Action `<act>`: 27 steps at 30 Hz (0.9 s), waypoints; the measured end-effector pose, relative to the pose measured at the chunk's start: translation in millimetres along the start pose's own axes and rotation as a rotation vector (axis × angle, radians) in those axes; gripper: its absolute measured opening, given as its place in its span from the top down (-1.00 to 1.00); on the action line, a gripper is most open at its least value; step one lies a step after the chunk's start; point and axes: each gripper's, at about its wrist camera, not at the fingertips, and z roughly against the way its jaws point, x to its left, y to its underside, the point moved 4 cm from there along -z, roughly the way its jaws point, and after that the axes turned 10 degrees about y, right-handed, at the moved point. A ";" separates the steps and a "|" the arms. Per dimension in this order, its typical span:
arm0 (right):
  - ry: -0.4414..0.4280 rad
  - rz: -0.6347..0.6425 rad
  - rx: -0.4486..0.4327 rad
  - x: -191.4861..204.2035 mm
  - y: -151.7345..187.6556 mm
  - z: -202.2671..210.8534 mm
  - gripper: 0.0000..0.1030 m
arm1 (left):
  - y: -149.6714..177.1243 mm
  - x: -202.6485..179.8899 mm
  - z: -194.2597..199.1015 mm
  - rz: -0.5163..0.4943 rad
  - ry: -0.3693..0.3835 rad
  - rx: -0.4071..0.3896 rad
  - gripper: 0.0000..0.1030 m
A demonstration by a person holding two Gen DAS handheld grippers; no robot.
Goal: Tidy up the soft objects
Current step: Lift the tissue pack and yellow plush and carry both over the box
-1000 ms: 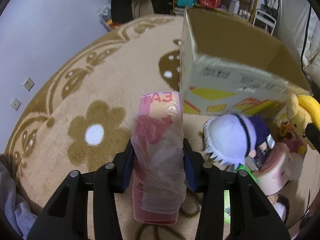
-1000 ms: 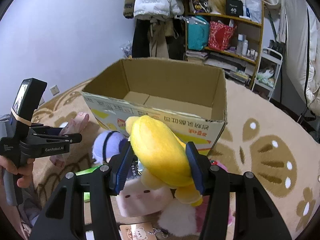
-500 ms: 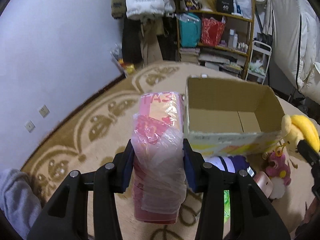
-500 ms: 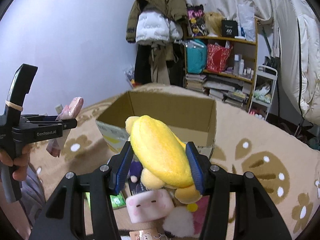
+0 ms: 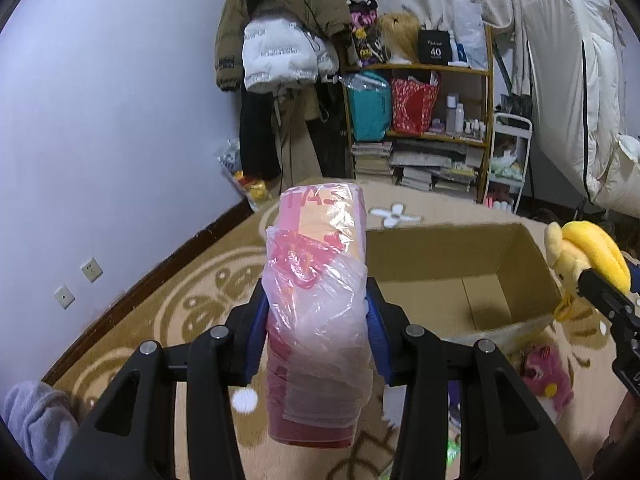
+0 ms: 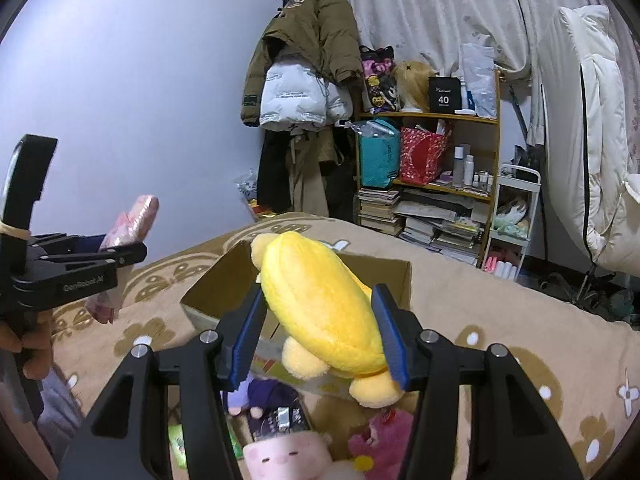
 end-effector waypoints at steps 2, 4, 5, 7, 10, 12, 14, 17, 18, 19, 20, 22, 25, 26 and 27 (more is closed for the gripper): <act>0.011 -0.005 0.001 -2.5 -4.5 -6.6 -0.10 | -6.0 -0.4 -3.2 -0.003 -0.004 -0.011 0.17; 0.029 0.000 0.001 -3.2 -8.5 -13.0 -0.10 | -11.8 -1.5 -7.3 -0.009 -0.009 -0.021 0.17; 0.035 0.002 0.000 -3.3 -11.8 -17.1 -0.10 | -14.5 -1.7 -9.9 -0.012 -0.014 -0.025 0.17; 0.045 -0.004 -0.001 -5.4 -18.9 -24.8 -0.10 | -18.2 -2.7 -13.1 -0.015 -0.019 -0.038 0.17; 0.090 -0.021 -0.021 -10.1 -27.4 -33.0 -0.10 | -21.1 -6.2 -20.8 -0.032 -0.030 -0.053 0.17; 0.093 -0.055 -0.021 -14.6 -33.2 -41.5 -0.10 | -22.2 -7.3 -26.5 -0.034 -0.024 -0.051 0.17; 0.096 -0.077 -0.023 -17.6 -36.8 -47.8 -0.10 | -23.7 -6.6 -31.7 -0.025 -0.018 -0.056 0.17; 0.101 -0.100 -0.019 -20.8 -38.3 -56.5 -0.11 | -26.7 -5.9 -40.5 -0.003 -0.008 -0.063 0.17; 0.101 -0.105 -0.017 -21.8 -38.5 -58.6 -0.11 | -27.6 -5.7 -43.9 0.005 -0.005 -0.061 0.17; 0.100 -0.112 -0.011 -23.0 -37.2 -61.6 -0.11 | -27.8 -4.7 -47.6 0.015 -0.001 -0.060 0.17; 0.098 -0.114 -0.005 -22.9 -35.5 -63.2 -0.11 | -27.9 -4.5 -50.4 0.023 0.001 -0.060 0.17; 0.087 -0.122 0.015 -23.5 -31.2 -68.3 -0.11 | -26.4 -5.0 -57.6 0.039 0.011 -0.053 0.17; 0.069 -0.141 0.047 -25.0 -23.7 -77.1 -0.11 | -23.3 -8.8 -64.8 0.045 0.020 -0.052 0.17; 0.065 -0.146 0.056 -25.6 -21.1 -79.2 -0.11 | -22.7 -11.2 -67.4 0.041 0.021 -0.050 0.17; 0.064 -0.149 0.062 -26.5 -19.1 -81.5 -0.11 | -22.0 -13.3 -70.6 0.038 0.022 -0.048 0.17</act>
